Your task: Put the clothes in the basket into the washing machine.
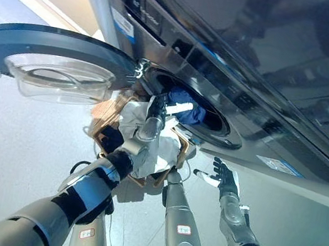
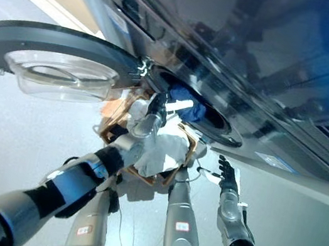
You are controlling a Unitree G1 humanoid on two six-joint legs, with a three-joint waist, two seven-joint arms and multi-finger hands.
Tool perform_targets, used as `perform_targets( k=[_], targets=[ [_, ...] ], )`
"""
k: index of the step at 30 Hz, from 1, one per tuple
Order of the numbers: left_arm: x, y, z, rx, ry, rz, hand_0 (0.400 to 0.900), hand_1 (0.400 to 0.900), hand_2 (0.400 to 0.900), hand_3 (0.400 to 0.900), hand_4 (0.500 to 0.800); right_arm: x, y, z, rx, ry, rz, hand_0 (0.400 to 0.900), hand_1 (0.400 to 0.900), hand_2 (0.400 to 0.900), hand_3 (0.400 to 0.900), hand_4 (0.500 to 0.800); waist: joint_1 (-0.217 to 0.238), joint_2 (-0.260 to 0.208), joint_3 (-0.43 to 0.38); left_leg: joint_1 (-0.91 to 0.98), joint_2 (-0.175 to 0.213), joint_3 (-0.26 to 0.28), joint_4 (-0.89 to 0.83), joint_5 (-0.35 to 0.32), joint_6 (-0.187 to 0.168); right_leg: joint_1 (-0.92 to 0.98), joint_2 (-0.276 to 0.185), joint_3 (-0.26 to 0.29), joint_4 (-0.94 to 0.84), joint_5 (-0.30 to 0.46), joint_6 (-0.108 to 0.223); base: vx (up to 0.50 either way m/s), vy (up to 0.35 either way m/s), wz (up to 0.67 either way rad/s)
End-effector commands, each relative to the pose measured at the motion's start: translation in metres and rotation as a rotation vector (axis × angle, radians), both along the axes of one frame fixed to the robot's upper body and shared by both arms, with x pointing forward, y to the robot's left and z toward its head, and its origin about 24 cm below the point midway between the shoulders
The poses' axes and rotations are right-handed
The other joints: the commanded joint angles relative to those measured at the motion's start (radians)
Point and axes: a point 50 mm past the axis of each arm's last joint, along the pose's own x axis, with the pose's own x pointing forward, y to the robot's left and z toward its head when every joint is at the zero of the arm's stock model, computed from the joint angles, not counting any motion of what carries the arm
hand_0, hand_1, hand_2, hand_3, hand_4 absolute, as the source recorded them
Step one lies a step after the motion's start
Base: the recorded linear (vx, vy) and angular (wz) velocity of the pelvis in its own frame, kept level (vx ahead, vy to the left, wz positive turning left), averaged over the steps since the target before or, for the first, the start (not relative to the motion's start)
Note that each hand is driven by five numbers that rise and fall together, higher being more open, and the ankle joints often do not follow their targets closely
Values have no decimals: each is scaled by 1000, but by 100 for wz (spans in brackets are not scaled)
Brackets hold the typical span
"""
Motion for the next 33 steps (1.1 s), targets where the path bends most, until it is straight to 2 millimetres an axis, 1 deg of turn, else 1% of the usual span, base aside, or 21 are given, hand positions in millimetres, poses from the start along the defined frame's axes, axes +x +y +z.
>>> perform_targets(
  k=[1, 3, 5, 6, 7, 8, 10, 14, 19, 27, 29, 31, 33],
  targets=[
    [8, -50, 72, -209, -198, -98, 400, 400, 400, 400, 500, -10, -40, 12, -105, -38, -39, 900, 900, 900, 900, 800, -31, 52, -62, -28, 61, -78, -96, 103, -96, -39, 45, -5, -11, 58, 1, 48, -21, -10],
    [9, -55, 80, -255, -194, -110, 400, 400, 400, 400, 500, -12, -42, 13, -108, -38, -37, 900, 900, 900, 900, 800, -45, 57, -73, -24, 69, -71, -117, 111, -100, -53, 50, -1, -4, 56, 1, 40, -20, -10],
    [12, -52, 86, -285, -193, -108, 400, 400, 400, 400, 500, -13, -42, 14, -109, -39, -26, 900, 900, 900, 900, 800, -56, 58, -83, -21, 73, -63, -129, 113, -102, -62, 54, 4, -1, 57, 2, 27, -19, -10],
    [12, -52, 86, -285, -193, -108, 700, 700, 700, 700, 680, -13, -42, 14, -110, -39, -26, 900, 900, 900, 900, 800, -56, 58, -84, -21, 73, -63, -129, 113, -102, -63, 54, 4, -1, 57, 2, 33, -23, -11],
    [15, -47, 90, -250, -213, -101, 700, 700, 700, 700, 680, -17, -43, 13, -111, -35, -21, 900, 900, 900, 900, 800, -61, 59, -93, -23, 75, -60, -123, 108, -101, -67, 56, 8, -4, 60, 3, 30, -25, -4],
    [16, -45, 90, -228, -223, -95, 900, 900, 900, 900, 800, -20, -46, 12, -115, -31, -27, 900, 900, 900, 900, 800, -60, 60, -95, -27, 74, -59, -116, 104, -101, -68, 54, 8, -6, 61, 3, 36, -38, 0],
    [13, -47, 88, -236, -224, -101, 900, 900, 900, 900, 800, -27, -49, 9, -113, -15, -41, 900, 900, 900, 900, 800, -57, 64, -97, -35, 73, -65, -102, 98, -98, -69, 51, 5, -5, 62, 3, 15, -32, 11],
    [10, -48, 76, -217, -200, -97, 900, 900, 900, 900, 800, -30, -50, 6, -108, -6, -50, 900, 900, 900, 900, 800, -49, 66, -102, -58, 66, -81, -69, 87, -97, -71, 45, -5, -1, 62, 0, 1, -26, 16],
    [7, -47, 64, -191, -177, -93, 900, 900, 900, 900, 800, -23, -45, 8, -89, -24, -50, 900, 900, 900, 900, 800, -35, 62, -100, -76, 56, -94, -40, 75, -94, -66, 36, -19, -2, 63, -1, -12, -7, 14],
    [8, -35, 57, -172, -179, -73, 900, 900, 900, 900, 800, -8, -32, 11, -85, -42, -20, 900, 900, 900, 900, 800, -8, 47, -89, -86, 47, -111, -29, 70, -86, -54, 28, -35, -6, 67, 4, -11, 11, 5],
    [6, -31, 46, -162, -157, -73, 900, 900, 900, 900, 800, -6, -30, 10, -87, -41, -21, 900, 900, 900, 900, 800, 1, 44, -88, -84, 49, -117, -22, 66, -82, -50, 28, -42, 11, 58, 1, 2, 11, 16],
    [1, -18, 20, -117, -103, -56, 900, 900, 900, 900, 800, -4, -29, 11, -89, -41, -20, 900, 900, 900, 900, 800, 16, 38, -85, -76, 50, -130, -12, 63, -80, -30, 26, -56, 26, 46, -4, 8, 7, 26],
    [-4, -6, -1, -67, -57, -43, 900, 900, 900, 900, 800, 1, -26, 12, -89, -45, -16, 900, 900, 900, 900, 800, 32, 34, -82, -61, 51, -136, -10, 59, -77, -9, 22, -68, 31, 40, -5, -3, 23, 21]
  ],
)
